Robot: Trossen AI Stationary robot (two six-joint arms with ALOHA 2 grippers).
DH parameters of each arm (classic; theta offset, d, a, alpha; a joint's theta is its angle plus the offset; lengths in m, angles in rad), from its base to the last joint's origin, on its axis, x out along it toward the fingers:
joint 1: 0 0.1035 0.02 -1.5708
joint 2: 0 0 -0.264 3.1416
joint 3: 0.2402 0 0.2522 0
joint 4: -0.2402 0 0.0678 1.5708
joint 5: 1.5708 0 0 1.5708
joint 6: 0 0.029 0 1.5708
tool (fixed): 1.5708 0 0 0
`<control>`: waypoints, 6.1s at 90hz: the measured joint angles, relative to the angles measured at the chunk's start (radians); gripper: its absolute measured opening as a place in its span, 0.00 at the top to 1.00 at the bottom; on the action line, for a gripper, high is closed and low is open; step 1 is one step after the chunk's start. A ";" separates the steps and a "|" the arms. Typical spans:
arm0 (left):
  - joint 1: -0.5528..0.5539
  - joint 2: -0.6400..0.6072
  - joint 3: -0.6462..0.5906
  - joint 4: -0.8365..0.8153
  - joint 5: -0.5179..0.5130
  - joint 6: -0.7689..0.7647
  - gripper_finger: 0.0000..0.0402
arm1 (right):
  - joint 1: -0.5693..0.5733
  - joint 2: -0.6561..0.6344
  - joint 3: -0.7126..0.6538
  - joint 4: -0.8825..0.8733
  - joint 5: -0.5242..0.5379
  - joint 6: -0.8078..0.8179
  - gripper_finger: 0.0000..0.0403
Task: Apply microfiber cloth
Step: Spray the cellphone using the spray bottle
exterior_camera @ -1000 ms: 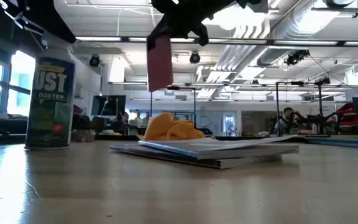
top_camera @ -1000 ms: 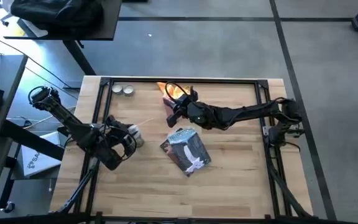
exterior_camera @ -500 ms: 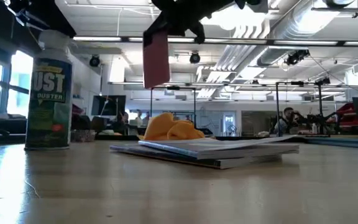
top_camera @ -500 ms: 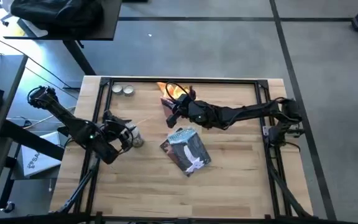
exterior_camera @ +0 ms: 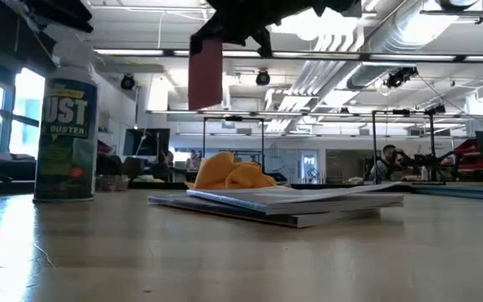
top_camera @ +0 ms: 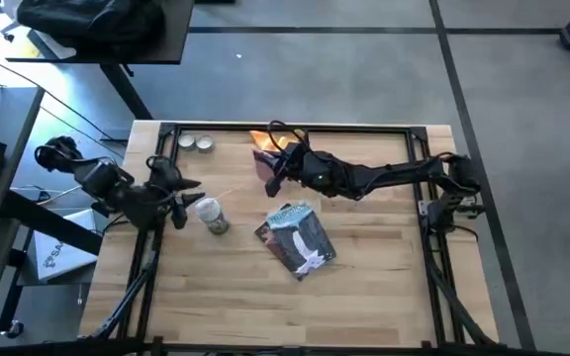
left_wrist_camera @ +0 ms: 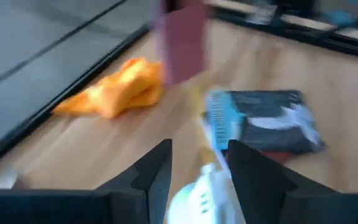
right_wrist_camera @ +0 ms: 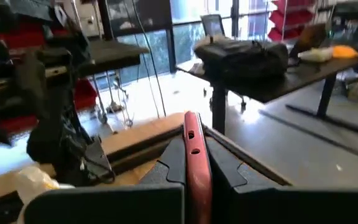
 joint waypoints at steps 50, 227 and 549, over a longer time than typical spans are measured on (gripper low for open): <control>0.498 0.113 0.082 0.073 0.586 0.638 0.99 | -0.087 0.000 0.000 -0.017 -0.180 -0.089 1.00; 0.428 0.567 0.476 -0.513 0.552 0.417 1.00 | -0.013 0.053 0.000 -0.013 0.066 0.074 1.00; 0.395 0.480 0.557 -0.417 0.528 0.432 1.00 | 0.217 0.118 0.164 -0.099 0.348 -0.431 1.00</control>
